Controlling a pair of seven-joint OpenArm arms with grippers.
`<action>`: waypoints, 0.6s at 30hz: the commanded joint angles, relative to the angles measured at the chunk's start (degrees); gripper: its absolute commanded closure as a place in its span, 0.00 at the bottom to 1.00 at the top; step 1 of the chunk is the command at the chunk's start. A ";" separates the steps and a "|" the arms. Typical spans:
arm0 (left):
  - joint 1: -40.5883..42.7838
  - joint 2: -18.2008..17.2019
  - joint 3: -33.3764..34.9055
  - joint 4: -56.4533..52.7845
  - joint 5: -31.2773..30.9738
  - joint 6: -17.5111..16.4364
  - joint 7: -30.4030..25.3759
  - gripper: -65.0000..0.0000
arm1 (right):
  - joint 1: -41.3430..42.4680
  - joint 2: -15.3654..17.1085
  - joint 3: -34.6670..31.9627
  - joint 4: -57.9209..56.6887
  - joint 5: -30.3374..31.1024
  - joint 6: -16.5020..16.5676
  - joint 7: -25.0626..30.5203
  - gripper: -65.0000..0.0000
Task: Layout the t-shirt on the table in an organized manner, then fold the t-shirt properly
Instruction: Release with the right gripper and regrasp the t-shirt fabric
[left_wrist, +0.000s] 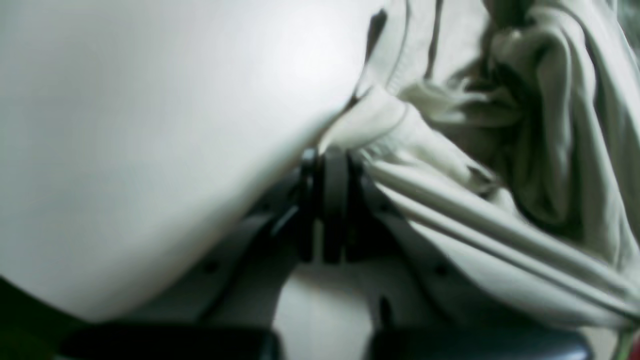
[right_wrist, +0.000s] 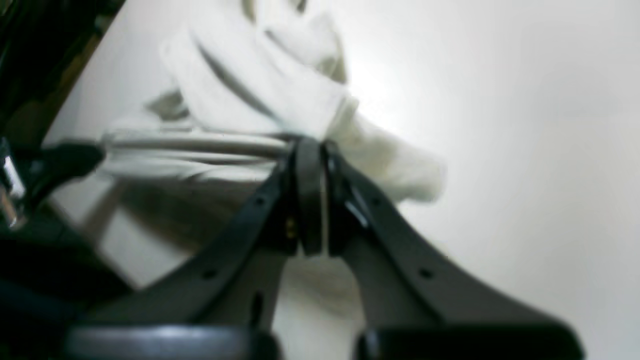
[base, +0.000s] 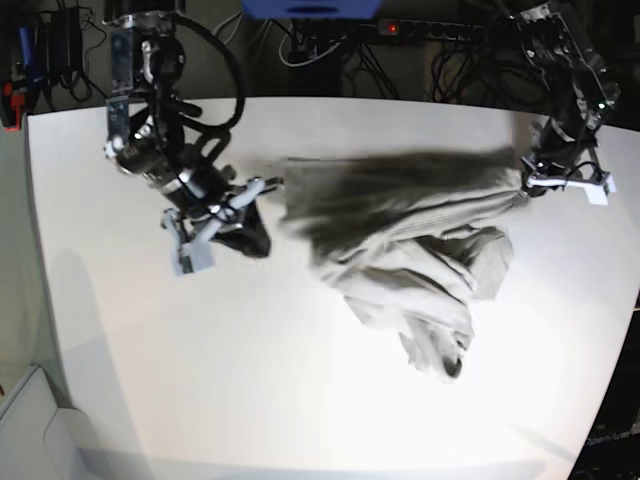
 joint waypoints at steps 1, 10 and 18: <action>-0.21 -1.19 -0.70 0.86 -0.48 0.18 -0.99 0.99 | -0.43 -0.77 2.21 1.17 0.60 -0.05 0.92 1.00; -0.48 -1.02 -0.34 0.86 -0.48 0.18 -0.99 0.99 | -1.66 -3.67 12.31 -3.31 0.51 0.22 -2.16 1.00; -0.56 -0.05 -0.34 0.77 -0.04 0.18 -0.99 0.99 | 9.77 0.55 -5.79 0.29 0.60 0.22 -12.53 0.79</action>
